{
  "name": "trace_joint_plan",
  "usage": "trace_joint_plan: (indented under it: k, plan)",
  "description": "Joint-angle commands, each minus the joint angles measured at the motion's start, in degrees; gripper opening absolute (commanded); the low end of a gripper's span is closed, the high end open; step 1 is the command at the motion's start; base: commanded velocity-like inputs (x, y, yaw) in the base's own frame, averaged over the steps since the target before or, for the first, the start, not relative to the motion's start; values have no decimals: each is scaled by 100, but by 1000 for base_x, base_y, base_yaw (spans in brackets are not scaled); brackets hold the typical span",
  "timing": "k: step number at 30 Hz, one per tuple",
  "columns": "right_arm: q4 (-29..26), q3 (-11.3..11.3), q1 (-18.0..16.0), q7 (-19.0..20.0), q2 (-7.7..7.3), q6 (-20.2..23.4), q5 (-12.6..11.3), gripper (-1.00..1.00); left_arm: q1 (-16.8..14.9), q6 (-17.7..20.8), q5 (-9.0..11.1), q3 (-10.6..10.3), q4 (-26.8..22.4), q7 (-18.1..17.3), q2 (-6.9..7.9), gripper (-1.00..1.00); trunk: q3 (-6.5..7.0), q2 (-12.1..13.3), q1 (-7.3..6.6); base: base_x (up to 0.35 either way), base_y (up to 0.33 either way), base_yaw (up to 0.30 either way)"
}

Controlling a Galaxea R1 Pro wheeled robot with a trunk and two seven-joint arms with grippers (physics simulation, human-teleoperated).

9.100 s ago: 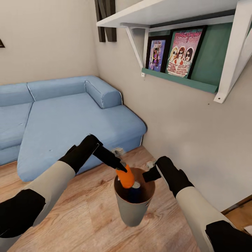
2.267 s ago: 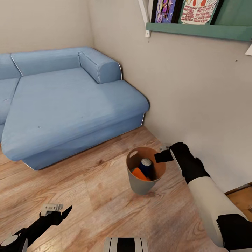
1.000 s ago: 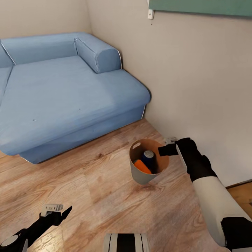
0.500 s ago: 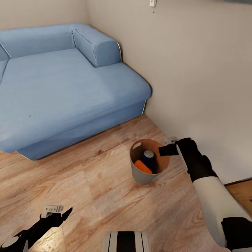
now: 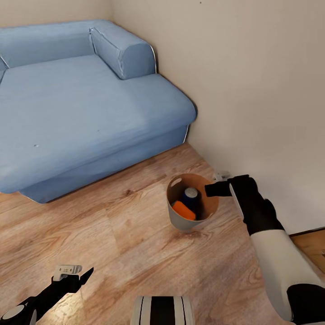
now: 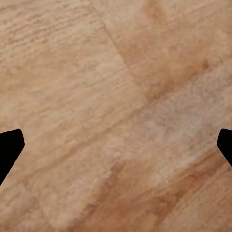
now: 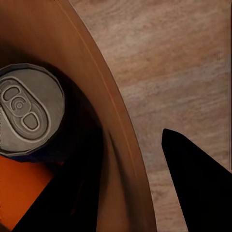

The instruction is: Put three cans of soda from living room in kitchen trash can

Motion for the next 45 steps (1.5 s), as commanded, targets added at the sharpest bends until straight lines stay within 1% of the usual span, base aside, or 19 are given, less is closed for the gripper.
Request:
trace_joint_plan:
  k: [1, 7, 20, 24, 28, 34, 37, 42, 45]
  plan:
    - [-33, 2, 16, -3, 1, 25, -126, -100, 0, 0, 0, -1, 2, 0, 0, 100, 0, 0, 0, 0, 0, 0]
    - [-82, 0, 55, -2, 1, 26, -125, -100, 0, -3, 1, -2, 4, 0, 0, 100, 0, 0, 0, 0, 0, 0]
    - [-92, -64, 69, -6, 1, 26, -125, -100, 0, -5, 0, -3, 22, 9, 4, 100, -288, -18, 33, 0, 0, 0]
    - [-92, -73, 69, -5, 1, 26, -125, -100, 0, -31, 0, -2, 22, 6, 4, 100, -288, -18, 33, 0, 0, 0]
    - [-92, -77, 69, -3, -4, 26, -125, -100, 0, -173, 0, -3, 22, -11, 1, 100, -288, -18, 33, 0, 0, 0]
    - [-92, -76, 70, -3, -31, 26, -128, -100, 0, -212, 0, -2, 22, -13, 0, 100, -288, -18, 33, 0, 0, 0]
    - [-96, -77, 70, -2, -76, 26, -132, -100, 0, -217, -3, -3, 22, -10, 0, 100, -354, -22, 41, 0, 0, 0]
    - [-100, -78, 72, -2, -99, 26, -133, -100, 0, -219, -8, -3, 22, -9, 0, 100, -465, -28, 54, 0, 0, 0]
    - [-100, -78, 72, -2, -102, 26, -134, -100, 0, -221, -4, -4, 22, -11, 0, 100, -465, -28, 54, 0, 0, 0]
